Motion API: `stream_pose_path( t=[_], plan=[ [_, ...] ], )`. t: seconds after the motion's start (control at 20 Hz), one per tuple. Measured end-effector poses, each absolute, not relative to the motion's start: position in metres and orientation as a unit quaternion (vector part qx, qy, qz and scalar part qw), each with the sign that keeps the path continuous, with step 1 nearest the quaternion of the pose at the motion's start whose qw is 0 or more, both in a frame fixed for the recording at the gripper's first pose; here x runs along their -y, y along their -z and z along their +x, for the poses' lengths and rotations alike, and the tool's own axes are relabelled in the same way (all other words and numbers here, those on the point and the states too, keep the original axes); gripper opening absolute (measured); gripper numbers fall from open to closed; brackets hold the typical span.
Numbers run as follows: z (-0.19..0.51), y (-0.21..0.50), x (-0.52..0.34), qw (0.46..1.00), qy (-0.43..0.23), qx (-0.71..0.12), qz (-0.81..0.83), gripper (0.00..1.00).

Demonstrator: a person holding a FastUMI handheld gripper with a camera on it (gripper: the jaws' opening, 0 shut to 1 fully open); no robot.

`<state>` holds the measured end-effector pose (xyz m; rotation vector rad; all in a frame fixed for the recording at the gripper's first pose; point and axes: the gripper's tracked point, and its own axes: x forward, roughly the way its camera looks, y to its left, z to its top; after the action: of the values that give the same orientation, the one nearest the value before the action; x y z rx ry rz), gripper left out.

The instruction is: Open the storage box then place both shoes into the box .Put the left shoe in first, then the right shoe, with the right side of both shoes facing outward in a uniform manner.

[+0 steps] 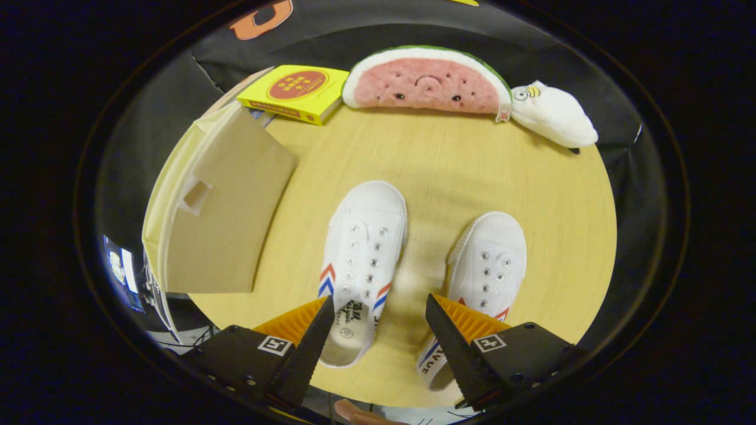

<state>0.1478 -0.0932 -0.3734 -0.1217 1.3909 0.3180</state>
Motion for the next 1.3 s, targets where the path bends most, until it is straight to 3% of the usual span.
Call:
stream_pose_path(
  t=[0.2,0.35,0.45,0.6,0.65,0.7,1.05,1.3],
  plan=[
    [0.144,0.4,0.106,0.746,-0.129,-0.648,-0.078,0.95],
    [0.152,0.409,0.104,0.758,-0.124,-0.633,-0.098,0.8],
    [0.152,0.413,0.087,0.76,-0.159,-0.623,-0.095,0.71],
    [0.146,0.415,0.076,0.76,-0.17,-0.624,-0.062,0.15],
    [0.146,0.413,0.077,0.758,-0.166,-0.63,-0.039,0.14],
    [0.141,0.415,0.077,0.753,-0.168,-0.636,-0.01,0.02],
    [0.111,0.404,0.08,0.737,-0.183,-0.64,0.116,0.0],
    [0.094,0.368,0.081,0.754,-0.184,-0.618,0.126,0.0]
  ],
)
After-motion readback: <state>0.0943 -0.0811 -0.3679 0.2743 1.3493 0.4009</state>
